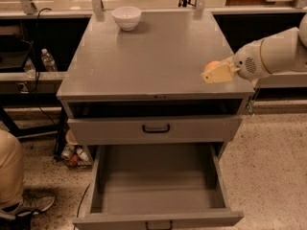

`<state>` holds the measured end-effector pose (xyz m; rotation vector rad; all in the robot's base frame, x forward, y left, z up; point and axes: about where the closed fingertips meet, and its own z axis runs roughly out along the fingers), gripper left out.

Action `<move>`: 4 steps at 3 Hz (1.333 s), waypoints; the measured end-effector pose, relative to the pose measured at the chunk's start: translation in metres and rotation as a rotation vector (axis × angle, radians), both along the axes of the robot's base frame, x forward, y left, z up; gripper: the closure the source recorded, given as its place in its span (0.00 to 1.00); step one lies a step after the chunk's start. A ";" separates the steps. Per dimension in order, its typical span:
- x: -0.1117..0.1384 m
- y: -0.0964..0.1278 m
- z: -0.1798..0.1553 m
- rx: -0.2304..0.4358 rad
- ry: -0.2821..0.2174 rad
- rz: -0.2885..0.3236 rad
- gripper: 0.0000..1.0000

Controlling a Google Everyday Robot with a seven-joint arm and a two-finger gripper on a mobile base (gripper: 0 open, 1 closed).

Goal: Place orange into middle drawer

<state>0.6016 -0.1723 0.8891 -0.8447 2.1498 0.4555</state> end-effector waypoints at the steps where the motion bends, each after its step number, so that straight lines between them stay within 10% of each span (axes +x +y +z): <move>1: -0.071 0.000 -0.063 -0.001 0.113 -0.019 1.00; 4: -0.089 -0.001 -0.125 -0.002 0.183 -0.026 1.00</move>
Offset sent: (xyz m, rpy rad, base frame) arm -0.1142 0.0007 -0.1018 -0.0463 0.1419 -0.0748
